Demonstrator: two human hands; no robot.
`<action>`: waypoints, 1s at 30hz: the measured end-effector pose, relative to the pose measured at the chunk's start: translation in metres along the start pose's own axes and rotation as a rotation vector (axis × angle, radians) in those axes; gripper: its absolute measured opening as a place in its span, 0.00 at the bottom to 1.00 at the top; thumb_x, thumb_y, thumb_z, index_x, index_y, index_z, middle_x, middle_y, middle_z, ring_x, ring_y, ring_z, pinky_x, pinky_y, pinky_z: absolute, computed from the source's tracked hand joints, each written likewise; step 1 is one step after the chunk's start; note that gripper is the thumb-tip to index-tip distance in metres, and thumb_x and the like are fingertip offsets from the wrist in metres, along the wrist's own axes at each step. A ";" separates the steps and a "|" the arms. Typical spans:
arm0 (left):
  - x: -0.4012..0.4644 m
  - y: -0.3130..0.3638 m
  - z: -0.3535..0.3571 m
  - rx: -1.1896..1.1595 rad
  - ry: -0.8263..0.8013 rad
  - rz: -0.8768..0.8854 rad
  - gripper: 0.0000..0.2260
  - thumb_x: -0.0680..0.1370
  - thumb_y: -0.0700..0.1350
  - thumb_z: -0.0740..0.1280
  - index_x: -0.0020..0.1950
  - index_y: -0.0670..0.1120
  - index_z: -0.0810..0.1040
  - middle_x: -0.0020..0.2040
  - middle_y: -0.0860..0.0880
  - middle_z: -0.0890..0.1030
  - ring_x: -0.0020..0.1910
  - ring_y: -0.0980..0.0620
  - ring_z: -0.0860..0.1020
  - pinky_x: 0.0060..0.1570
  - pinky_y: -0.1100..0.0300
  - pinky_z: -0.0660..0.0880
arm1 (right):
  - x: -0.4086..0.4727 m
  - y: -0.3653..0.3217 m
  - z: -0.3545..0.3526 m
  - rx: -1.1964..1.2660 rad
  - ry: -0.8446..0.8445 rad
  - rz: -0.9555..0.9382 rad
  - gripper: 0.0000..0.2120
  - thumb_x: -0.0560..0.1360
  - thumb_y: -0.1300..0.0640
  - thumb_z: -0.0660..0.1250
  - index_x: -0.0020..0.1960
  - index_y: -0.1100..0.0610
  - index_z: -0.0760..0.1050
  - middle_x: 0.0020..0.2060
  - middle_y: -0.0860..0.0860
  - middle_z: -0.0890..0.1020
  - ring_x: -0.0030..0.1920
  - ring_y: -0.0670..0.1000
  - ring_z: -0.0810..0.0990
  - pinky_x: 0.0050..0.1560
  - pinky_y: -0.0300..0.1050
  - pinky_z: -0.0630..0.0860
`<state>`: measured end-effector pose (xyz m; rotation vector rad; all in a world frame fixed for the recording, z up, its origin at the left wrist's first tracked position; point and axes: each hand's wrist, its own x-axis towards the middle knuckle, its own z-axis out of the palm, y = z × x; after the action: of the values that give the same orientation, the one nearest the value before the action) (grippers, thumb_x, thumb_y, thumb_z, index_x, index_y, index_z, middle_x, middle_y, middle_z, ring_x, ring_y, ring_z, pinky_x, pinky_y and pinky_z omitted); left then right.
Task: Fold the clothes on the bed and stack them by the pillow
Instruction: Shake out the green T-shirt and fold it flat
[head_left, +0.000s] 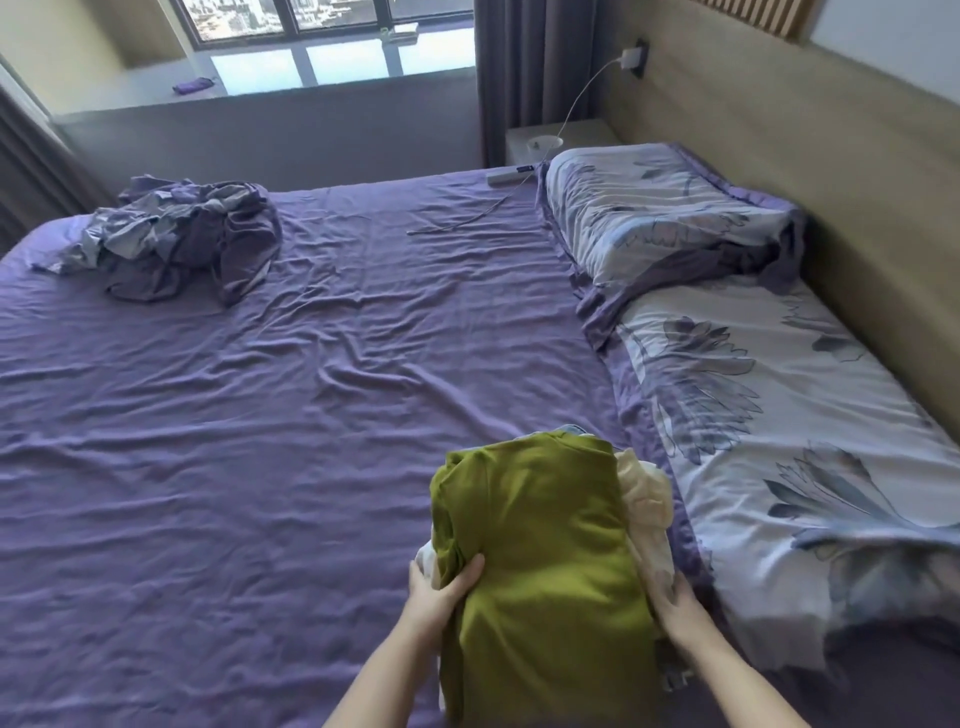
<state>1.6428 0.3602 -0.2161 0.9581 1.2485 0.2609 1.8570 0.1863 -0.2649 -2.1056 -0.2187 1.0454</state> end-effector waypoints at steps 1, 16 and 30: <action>0.001 -0.002 -0.001 -0.016 -0.017 0.008 0.45 0.56 0.58 0.78 0.68 0.48 0.63 0.65 0.46 0.73 0.62 0.46 0.74 0.65 0.46 0.69 | 0.004 0.002 0.000 0.007 -0.009 0.012 0.29 0.77 0.45 0.58 0.72 0.62 0.61 0.67 0.62 0.71 0.66 0.59 0.70 0.62 0.46 0.65; -0.002 0.001 0.000 0.025 -0.105 0.068 0.37 0.57 0.59 0.75 0.64 0.52 0.70 0.61 0.48 0.78 0.60 0.46 0.77 0.66 0.47 0.69 | -0.005 -0.003 0.000 0.141 0.051 -0.044 0.30 0.74 0.40 0.61 0.71 0.54 0.63 0.67 0.57 0.72 0.67 0.57 0.70 0.64 0.51 0.64; -0.092 0.013 -0.002 0.078 -0.095 0.088 0.31 0.59 0.56 0.76 0.60 0.49 0.75 0.55 0.49 0.81 0.56 0.48 0.79 0.63 0.49 0.72 | -0.098 -0.006 -0.018 0.173 0.121 -0.175 0.20 0.80 0.54 0.57 0.70 0.60 0.66 0.65 0.59 0.74 0.66 0.56 0.71 0.60 0.44 0.66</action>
<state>1.6133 0.3103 -0.1440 1.0826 1.1382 0.2345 1.8080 0.1361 -0.1937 -1.9480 -0.2394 0.8021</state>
